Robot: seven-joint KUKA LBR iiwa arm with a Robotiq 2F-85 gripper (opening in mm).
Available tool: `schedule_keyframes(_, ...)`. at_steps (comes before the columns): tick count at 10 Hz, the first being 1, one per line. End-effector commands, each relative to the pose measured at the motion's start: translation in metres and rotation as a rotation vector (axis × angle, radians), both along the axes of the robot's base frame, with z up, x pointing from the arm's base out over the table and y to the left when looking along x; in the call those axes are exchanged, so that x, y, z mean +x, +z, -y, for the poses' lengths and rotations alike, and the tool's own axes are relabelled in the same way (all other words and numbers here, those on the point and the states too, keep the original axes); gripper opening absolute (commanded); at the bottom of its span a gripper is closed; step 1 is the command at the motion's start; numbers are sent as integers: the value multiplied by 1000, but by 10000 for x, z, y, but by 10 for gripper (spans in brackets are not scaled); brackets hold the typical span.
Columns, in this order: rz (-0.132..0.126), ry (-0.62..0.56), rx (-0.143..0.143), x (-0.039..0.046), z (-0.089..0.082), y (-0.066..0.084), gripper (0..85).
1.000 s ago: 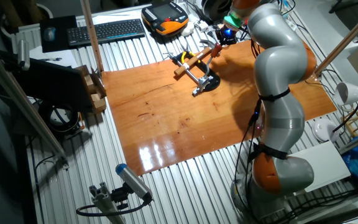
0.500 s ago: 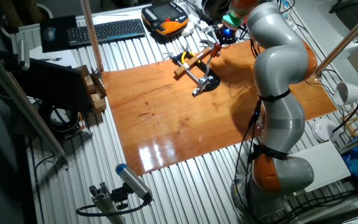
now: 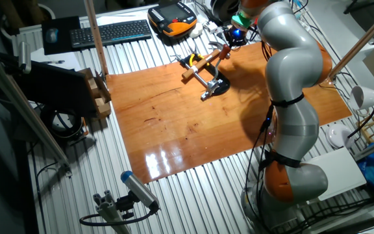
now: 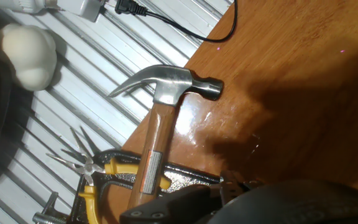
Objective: Pull up the lever
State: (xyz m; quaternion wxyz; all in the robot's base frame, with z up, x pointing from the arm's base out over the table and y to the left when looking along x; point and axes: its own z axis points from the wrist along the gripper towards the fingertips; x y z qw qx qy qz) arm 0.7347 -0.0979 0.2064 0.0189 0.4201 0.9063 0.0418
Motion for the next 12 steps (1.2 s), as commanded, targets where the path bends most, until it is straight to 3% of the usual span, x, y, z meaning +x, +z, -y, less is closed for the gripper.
schedule_keyframes(1, 0, 0, 0, -7, -13, 19, 0)
schedule_keyframes(12, -1, -12, -10, -93, -194, 226, 0)
